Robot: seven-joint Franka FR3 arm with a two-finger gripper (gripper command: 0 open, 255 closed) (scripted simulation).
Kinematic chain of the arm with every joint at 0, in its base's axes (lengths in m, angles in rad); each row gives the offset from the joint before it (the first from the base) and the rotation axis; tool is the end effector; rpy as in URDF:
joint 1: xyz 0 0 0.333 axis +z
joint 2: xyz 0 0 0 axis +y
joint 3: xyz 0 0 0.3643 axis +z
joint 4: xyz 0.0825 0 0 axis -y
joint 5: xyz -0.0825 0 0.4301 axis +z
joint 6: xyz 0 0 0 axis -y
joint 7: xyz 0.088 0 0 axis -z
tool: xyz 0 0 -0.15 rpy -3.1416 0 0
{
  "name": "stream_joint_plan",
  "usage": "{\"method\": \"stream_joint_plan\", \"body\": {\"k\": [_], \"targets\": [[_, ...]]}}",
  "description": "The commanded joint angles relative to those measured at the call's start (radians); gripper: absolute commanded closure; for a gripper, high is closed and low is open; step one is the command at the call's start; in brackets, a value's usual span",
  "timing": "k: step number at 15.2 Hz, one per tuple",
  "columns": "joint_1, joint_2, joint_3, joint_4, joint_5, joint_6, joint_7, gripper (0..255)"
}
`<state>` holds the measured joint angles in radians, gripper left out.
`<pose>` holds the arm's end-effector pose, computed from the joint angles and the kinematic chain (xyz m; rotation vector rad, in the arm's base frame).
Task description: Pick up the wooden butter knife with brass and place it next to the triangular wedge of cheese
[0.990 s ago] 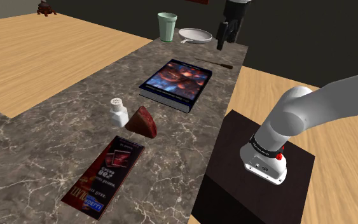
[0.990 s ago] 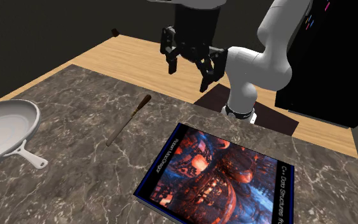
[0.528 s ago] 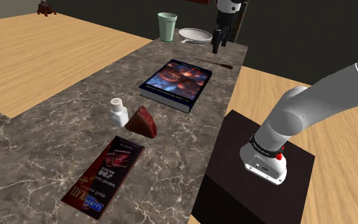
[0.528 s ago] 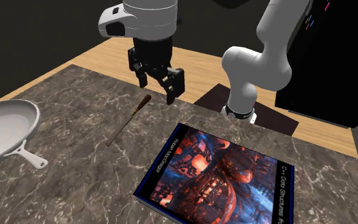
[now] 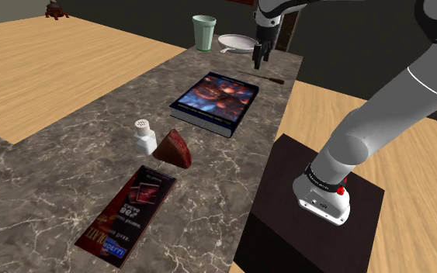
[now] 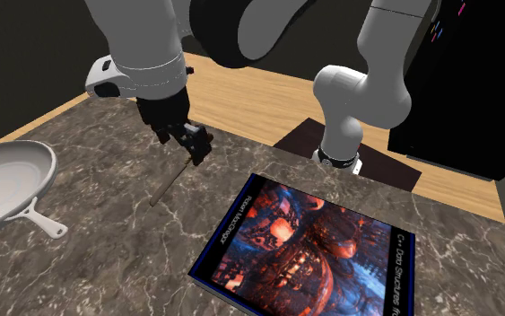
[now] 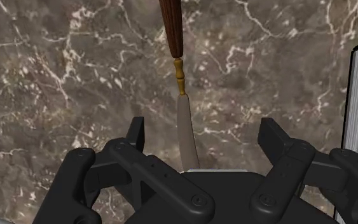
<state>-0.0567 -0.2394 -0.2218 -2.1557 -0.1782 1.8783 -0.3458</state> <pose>0.4836 -0.1647 0.4828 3.0346 0.2009 -0.1148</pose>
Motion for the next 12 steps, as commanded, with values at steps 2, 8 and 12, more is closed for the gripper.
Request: {"method": "stream_joint_plan", "body": {"k": [2,8,12], "targets": [[-0.007,0.04,-0.016,-0.012,-0.003,0.049,-0.022,0],[-0.012,0.057,-0.024,-0.07,-0.006,0.125,-0.021,0],[-0.012,0.057,-0.024,-0.07,-0.006,0.125,-0.021,0]]}}
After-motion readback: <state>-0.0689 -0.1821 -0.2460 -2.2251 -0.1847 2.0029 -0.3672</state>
